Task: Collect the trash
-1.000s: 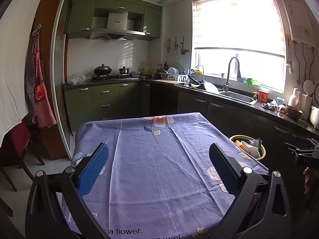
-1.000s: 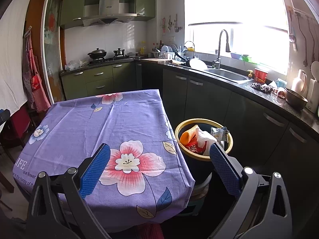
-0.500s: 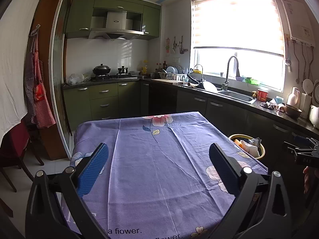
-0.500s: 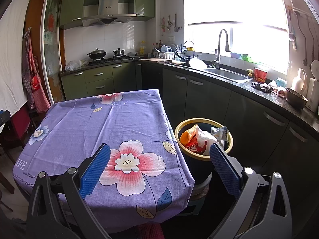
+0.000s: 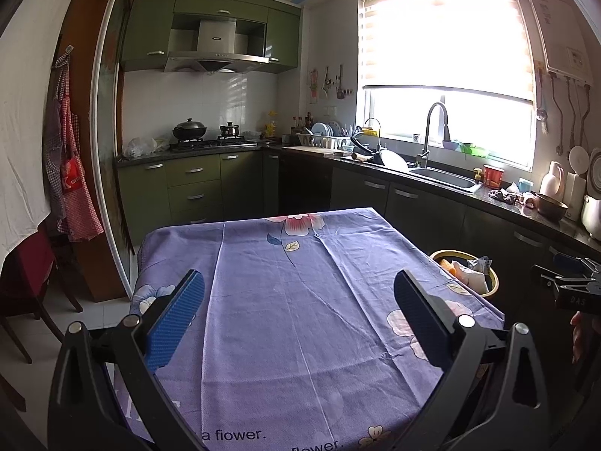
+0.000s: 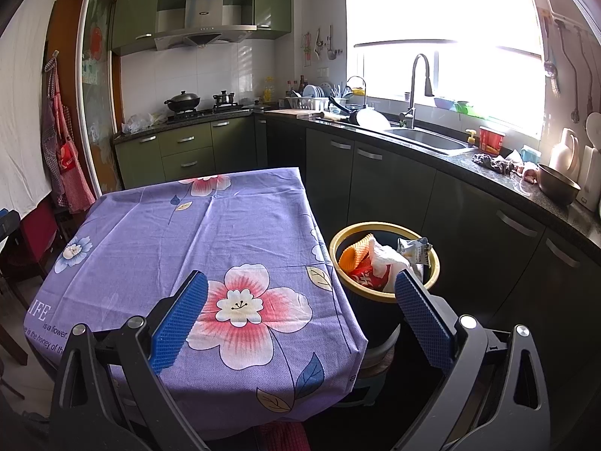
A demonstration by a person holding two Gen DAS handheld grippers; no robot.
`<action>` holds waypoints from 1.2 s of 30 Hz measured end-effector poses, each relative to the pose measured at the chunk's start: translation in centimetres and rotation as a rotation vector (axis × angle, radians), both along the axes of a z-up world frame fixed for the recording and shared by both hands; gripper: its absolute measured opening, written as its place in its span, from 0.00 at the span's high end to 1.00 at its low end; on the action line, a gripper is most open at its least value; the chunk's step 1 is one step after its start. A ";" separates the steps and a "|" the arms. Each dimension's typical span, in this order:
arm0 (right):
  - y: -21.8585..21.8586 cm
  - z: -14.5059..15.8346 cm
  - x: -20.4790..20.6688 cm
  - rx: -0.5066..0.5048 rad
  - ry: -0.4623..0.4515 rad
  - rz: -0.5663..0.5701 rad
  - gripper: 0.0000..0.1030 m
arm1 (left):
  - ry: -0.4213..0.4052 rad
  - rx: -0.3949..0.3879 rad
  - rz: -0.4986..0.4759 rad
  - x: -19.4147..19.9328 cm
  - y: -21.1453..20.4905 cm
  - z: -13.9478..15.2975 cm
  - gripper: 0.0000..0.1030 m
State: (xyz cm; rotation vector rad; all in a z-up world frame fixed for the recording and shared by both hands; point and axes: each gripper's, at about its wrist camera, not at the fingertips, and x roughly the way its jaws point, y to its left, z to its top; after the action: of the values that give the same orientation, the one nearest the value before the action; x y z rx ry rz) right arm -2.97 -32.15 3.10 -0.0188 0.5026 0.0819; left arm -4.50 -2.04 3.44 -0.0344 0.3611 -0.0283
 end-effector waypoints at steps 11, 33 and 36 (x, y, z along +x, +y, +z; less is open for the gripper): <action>0.0 0.0 0.0 0.000 0.002 0.000 0.05 | 0.004 -0.001 -0.006 0.1 0.0 -0.2 0.07; 0.1 -0.1 0.1 0.001 0.004 -0.002 0.05 | 0.011 0.014 -0.017 0.3 -0.1 -0.3 0.07; 0.1 -0.1 0.0 0.001 0.003 -0.002 0.05 | 0.015 0.017 -0.017 0.5 -0.2 -0.4 0.07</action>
State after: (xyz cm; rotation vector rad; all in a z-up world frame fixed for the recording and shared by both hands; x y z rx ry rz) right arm -2.92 -32.03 3.01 -0.0170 0.5060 0.0808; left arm -4.03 -2.27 3.09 -0.0148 0.3766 -0.0417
